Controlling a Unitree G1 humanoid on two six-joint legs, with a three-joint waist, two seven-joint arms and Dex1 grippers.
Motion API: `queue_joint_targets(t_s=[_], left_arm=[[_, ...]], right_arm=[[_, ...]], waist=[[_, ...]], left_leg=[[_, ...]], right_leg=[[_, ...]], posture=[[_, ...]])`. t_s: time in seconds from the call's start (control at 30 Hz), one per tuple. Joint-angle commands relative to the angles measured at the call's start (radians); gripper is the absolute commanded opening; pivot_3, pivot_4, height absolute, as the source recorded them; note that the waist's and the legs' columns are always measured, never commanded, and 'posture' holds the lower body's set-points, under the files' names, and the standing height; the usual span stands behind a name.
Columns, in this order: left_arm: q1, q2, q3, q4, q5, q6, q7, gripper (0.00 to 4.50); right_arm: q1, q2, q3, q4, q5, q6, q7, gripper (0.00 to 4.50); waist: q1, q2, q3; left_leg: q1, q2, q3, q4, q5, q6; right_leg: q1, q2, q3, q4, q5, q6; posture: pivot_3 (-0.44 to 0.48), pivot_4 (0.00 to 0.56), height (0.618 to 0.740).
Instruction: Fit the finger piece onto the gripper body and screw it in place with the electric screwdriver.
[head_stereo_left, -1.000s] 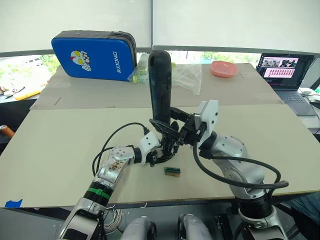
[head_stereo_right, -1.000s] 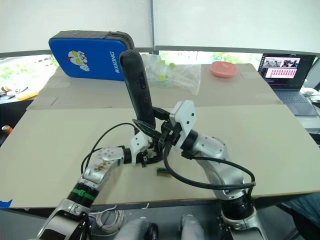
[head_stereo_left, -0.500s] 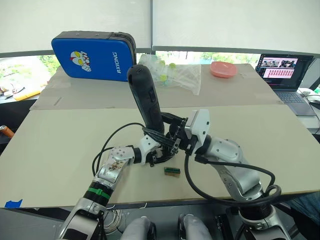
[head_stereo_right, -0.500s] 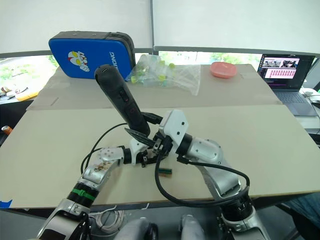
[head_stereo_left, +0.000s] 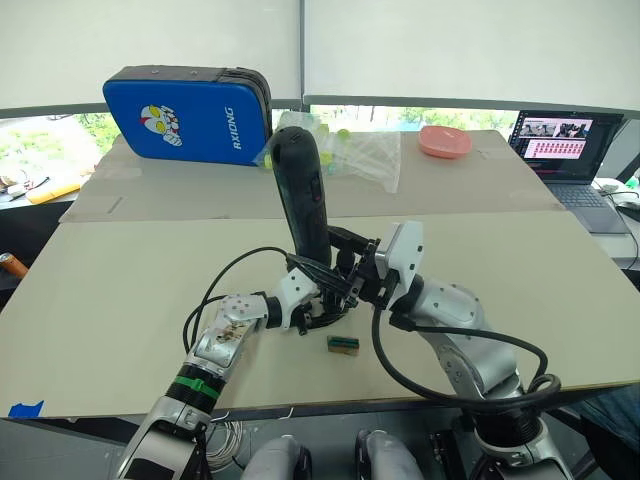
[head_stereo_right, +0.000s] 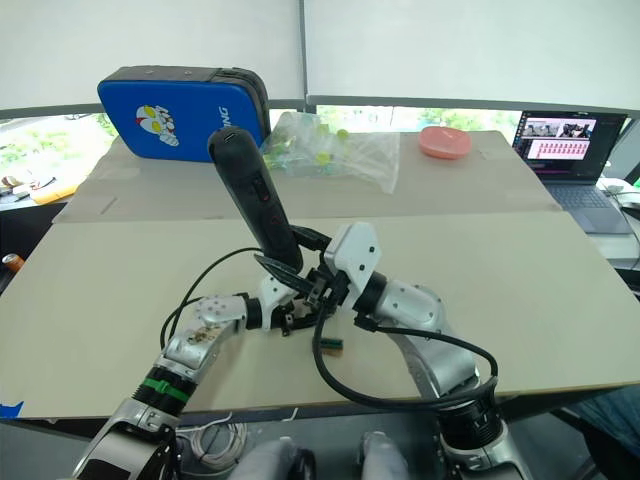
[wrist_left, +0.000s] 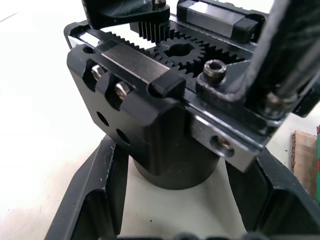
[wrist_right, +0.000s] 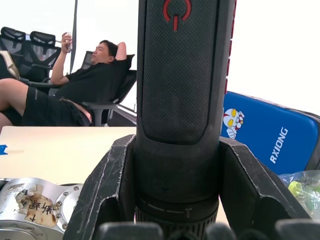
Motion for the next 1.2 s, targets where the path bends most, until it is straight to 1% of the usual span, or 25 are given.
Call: queue_joint_targets(t_s=[0.03,0.4,0.73,1.0,1.07,1.2], left_arm=[[0.013,0.009,-0.007,-0.029,-0.012,0.013,-0.024,2.27],[0.013,0.009,-0.006,-0.032,-0.012,0.017,-0.021,2.27],[0.015,0.008,-0.006,-0.030,-0.007,0.014,-0.015,2.27],[0.024,0.006,0.003,0.011,0.012,-0.020,0.019,2.27],[0.029,0.005,0.005,0.019,0.013,-0.030,0.028,2.27],[0.041,0.000,0.004,0.037,0.018,-0.055,0.043,2.27]], right_arm=[[0.070,-0.026,0.016,0.153,-0.034,0.118,-0.010,1.88],[0.041,-0.039,0.011,0.144,-0.042,0.092,0.001,1.88],[-0.016,-0.048,-0.034,0.058,-0.005,0.031,0.040,1.88],[-0.117,-0.067,-0.123,-0.063,0.090,0.009,0.078,1.88],[-0.128,-0.077,-0.130,-0.081,0.109,0.024,0.088,1.88],[-0.120,-0.105,-0.136,-0.104,0.126,0.038,0.111,1.88]], waist=[[0.000,0.000,-0.001],[0.000,0.000,-0.001],[0.000,0.000,-0.001],[0.001,-0.002,0.004],[0.002,-0.002,0.006],[0.002,-0.001,0.008]], left_leg=[[0.000,0.000,0.000,0.000,0.000,0.000],[0.002,0.000,0.000,-0.001,0.000,0.000],[0.001,0.000,0.000,-0.002,0.000,0.000],[-0.008,0.000,0.000,-0.001,0.000,0.000],[-0.010,0.000,0.000,-0.001,0.000,0.000],[-0.011,0.000,0.000,-0.001,0.000,0.000]], right_leg=[[0.000,0.000,0.000,0.000,0.000,0.000],[0.002,0.000,0.000,0.000,-0.002,0.000],[0.001,0.000,0.000,0.000,-0.002,0.000],[-0.005,-0.001,0.000,0.000,-0.002,-0.001],[-0.006,-0.001,0.000,0.000,0.002,-0.007],[-0.007,-0.001,-0.001,-0.001,0.002,-0.008]], posture=[[0.000,0.150,0.740],[0.000,0.150,0.740],[0.000,0.150,0.740],[0.000,0.150,0.740],[0.000,0.150,0.740],[0.000,0.150,0.740]])
